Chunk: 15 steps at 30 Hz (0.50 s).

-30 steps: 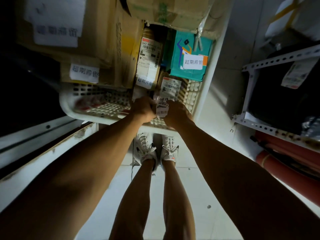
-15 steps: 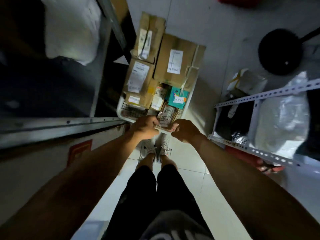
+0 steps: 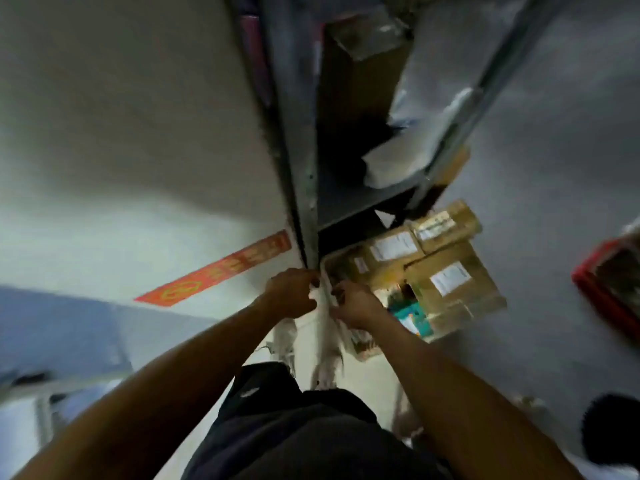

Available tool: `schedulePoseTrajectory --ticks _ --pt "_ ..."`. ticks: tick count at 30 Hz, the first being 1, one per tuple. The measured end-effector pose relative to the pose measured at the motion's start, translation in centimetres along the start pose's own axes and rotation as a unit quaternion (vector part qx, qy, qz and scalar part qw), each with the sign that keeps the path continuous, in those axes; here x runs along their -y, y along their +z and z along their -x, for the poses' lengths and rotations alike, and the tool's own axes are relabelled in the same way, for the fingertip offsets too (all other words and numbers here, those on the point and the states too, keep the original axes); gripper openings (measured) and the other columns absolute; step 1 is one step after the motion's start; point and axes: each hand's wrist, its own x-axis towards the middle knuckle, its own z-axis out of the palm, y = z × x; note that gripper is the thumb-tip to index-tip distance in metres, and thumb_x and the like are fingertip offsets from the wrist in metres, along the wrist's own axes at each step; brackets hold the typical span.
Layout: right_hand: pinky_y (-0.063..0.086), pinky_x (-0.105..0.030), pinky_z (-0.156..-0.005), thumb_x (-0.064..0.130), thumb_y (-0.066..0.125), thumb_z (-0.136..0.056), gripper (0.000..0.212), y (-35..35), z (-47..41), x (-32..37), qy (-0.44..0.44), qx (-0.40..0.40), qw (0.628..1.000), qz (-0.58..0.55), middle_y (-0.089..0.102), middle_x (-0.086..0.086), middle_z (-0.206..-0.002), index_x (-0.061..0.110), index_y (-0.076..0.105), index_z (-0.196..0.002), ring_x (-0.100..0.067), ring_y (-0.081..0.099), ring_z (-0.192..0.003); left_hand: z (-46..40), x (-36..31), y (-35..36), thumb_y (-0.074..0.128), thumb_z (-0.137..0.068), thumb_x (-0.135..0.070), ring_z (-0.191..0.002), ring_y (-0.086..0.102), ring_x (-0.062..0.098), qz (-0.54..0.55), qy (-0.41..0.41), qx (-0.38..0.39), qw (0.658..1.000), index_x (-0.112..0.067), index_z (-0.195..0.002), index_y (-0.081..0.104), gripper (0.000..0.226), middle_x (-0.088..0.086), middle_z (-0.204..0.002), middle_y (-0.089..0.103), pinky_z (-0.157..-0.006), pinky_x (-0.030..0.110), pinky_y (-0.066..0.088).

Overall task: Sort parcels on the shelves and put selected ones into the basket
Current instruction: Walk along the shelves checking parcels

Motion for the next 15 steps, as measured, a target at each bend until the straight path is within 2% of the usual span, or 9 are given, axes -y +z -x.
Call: schedulePoseTrajectory --ticks 4,7,10,13,15 --pt "0.052 -0.038 -0.097 0.027 0.075 -0.087 0.05 2.4 0.0 6.8 -0.102 0.073 0.986 0.106 0.063 -0.01 -0.126 0.015 0.057 -0.132 -0.029 0.062 -0.115 6.7 6.0 0.3 0.071 -0.082 -0.028 -0.11 0.064 0.019 0.06 -0.113 -0.057 0.99 -0.035 -0.123 0.059 0.043 -0.004 -0.122 0.067 -0.091 0.034 0.053" --pt "0.052 -0.029 -0.088 0.024 0.078 -0.083 0.048 6.3 0.7 12.8 -0.18 0.117 0.96 0.179 0.067 -0.01 -0.122 0.015 0.062 -0.127 -0.024 0.065 -0.107 12.7 10.7 1.8 0.072 -0.081 -0.029 -0.119 0.058 0.02 0.105 -0.194 -0.111 0.969 -0.035 -0.126 0.057 0.048 -0.004 -0.127 0.063 -0.092 0.032 0.049" --pt "0.05 -0.025 -0.081 0.027 0.078 -0.083 0.045 11.9 2.8 18.5 -0.262 0.163 0.92 0.243 0.07 -0.006 -0.112 0.016 0.064 -0.124 -0.018 0.065 -0.093 19.3 14.7 4.2 0.072 -0.081 -0.029 -0.121 0.056 0.02 0.155 -0.271 -0.168 0.935 -0.034 -0.128 0.056 0.05 -0.004 -0.127 0.062 -0.091 0.031 0.046" --pt "0.054 -0.029 -0.084 0.026 0.076 -0.083 0.041 18.8 6.3 22.5 -0.316 0.205 0.876 0.302 0.069 0.0 -0.098 0.018 0.065 -0.122 -0.016 0.067 -0.094 26.2 17.5 7.6 0.071 -0.081 -0.03 -0.118 0.057 0.019 0.203 -0.343 -0.215 0.891 -0.034 -0.128 0.056 0.049 -0.006 -0.123 0.063 -0.089 0.033 0.048" --pt "0.054 -0.031 -0.084 0.027 0.078 -0.083 0.042 23.7 8.9 24.2 -0.35 0.243 0.835 0.348 0.067 0.001 -0.096 0.017 0.064 -0.121 -0.013 0.063 -0.089 31.1 18.9 10.2 0.071 -0.082 -0.031 -0.117 0.058 0.018 0.234 -0.398 -0.235 0.855 -0.034 -0.128 0.055 0.049 -0.006 -0.123 0.063 -0.089 0.034 0.049"
